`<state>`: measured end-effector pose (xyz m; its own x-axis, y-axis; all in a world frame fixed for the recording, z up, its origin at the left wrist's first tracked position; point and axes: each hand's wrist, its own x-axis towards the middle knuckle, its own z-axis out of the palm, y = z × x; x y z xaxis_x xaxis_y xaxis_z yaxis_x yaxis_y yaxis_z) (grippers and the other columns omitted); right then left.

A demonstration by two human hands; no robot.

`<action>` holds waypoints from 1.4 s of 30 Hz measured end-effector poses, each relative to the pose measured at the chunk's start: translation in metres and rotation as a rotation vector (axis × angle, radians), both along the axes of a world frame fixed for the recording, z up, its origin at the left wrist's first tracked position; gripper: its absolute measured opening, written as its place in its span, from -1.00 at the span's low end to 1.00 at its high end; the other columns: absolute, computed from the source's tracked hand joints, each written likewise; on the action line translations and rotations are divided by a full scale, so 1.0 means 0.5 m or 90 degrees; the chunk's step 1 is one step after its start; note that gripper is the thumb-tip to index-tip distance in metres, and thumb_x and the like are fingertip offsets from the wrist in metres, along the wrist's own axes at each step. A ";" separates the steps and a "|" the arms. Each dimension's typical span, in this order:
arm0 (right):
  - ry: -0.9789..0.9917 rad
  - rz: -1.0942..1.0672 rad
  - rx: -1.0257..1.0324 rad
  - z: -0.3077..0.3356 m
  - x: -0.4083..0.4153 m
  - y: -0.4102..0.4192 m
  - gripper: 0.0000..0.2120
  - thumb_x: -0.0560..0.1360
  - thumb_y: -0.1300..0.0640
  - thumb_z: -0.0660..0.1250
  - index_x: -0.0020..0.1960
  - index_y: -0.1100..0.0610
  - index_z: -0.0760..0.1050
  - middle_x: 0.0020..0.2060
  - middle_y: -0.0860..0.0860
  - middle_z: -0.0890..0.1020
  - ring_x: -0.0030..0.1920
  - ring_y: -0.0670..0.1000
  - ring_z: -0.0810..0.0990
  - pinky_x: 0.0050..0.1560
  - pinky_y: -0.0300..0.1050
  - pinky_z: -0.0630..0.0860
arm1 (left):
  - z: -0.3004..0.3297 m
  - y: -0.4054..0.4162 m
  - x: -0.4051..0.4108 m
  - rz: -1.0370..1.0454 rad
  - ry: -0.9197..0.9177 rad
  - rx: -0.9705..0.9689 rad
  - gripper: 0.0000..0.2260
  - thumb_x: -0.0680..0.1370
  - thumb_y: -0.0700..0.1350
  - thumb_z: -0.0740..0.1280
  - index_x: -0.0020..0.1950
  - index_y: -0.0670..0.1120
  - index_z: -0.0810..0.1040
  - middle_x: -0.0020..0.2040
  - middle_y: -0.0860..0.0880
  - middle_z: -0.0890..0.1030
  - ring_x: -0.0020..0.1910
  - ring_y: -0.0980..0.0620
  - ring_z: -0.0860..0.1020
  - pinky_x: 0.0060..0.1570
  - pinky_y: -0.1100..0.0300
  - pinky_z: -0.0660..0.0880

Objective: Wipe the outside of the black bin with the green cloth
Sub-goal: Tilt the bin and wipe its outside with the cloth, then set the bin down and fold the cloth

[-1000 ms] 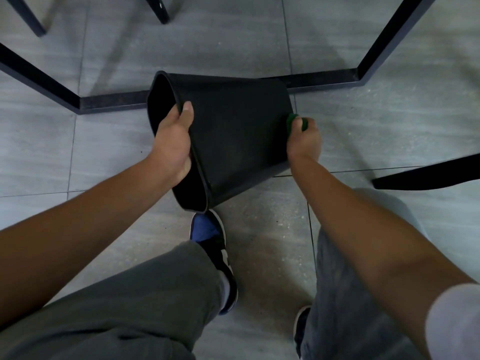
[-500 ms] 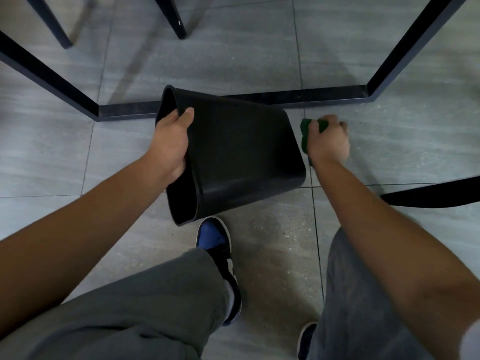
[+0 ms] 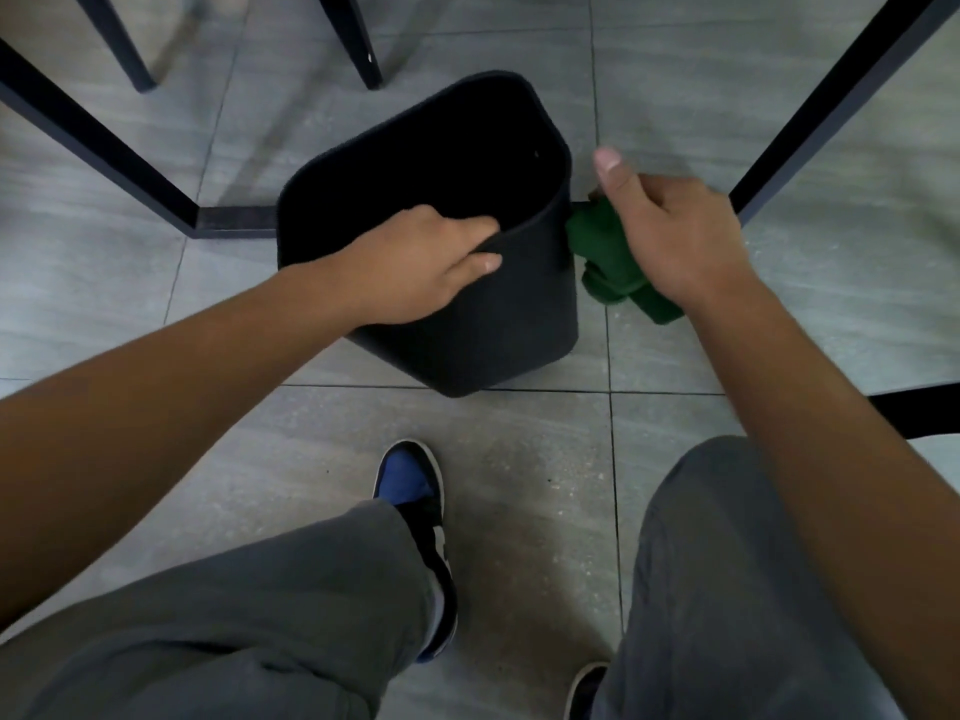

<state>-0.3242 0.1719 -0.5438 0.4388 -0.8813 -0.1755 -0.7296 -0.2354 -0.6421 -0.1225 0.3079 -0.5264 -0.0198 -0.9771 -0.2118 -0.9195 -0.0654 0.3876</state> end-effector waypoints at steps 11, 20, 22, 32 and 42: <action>0.054 0.046 0.045 -0.059 0.005 0.043 -0.42 0.54 -0.28 0.20 0.56 -0.34 0.29 0.37 0.00 0.62 0.30 0.11 0.60 0.28 0.09 0.56 | -0.072 0.003 -0.007 -0.163 -0.166 0.020 -0.74 0.72 0.02 0.17 0.15 -0.15 0.50 -0.31 -0.01 0.43 -0.36 -0.04 0.46 -0.32 0.07 0.43; 0.056 0.087 -0.047 -0.083 0.015 0.070 -0.40 0.58 -0.18 0.20 0.62 -0.26 0.23 -0.17 0.02 0.67 -0.08 0.12 0.66 0.03 0.09 0.64 | -0.103 0.113 0.084 -0.029 -0.092 -0.171 -0.43 0.60 0.32 0.13 0.04 -0.10 0.72 -0.16 -0.09 0.73 -0.19 -0.11 0.71 -0.19 -0.04 0.66; 0.043 0.093 -0.062 -0.095 0.003 0.072 -0.39 0.58 -0.18 0.21 0.62 -0.26 0.23 -0.27 0.03 0.64 -0.19 0.11 0.64 -0.05 0.06 0.66 | -0.108 0.152 0.102 0.009 -0.090 -0.169 -0.31 0.60 0.42 0.01 0.02 -0.07 0.74 -0.19 -0.04 0.73 -0.23 -0.06 0.69 -0.24 0.02 0.63; 0.033 0.126 -0.061 -0.113 -0.031 0.074 -0.40 0.61 -0.11 0.23 0.62 -0.31 0.18 -0.38 0.11 0.59 -0.32 0.10 0.60 -0.16 0.11 0.65 | -0.142 0.209 0.078 0.009 -0.133 -0.218 -0.40 0.67 0.29 0.06 -0.07 -0.05 0.76 -0.26 -0.01 0.73 -0.34 -0.03 0.67 -0.37 0.21 0.48; -0.064 0.038 0.103 -0.055 -0.072 0.044 -0.60 0.67 -0.09 0.30 0.49 -0.07 0.48 -0.03 -0.02 0.65 -0.02 -0.01 0.63 -0.08 -0.33 0.45 | -0.056 0.151 0.024 0.065 0.003 -0.277 -0.68 0.68 0.05 0.25 0.20 -0.13 0.68 0.11 -0.09 0.72 0.19 -0.03 0.63 0.22 0.07 0.53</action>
<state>-0.3602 0.1939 -0.5713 0.5123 -0.8169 -0.2650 -0.6475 -0.1648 -0.7440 -0.1104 0.3835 -0.5545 0.0813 -0.9722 0.2196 -0.9149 0.0146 0.4035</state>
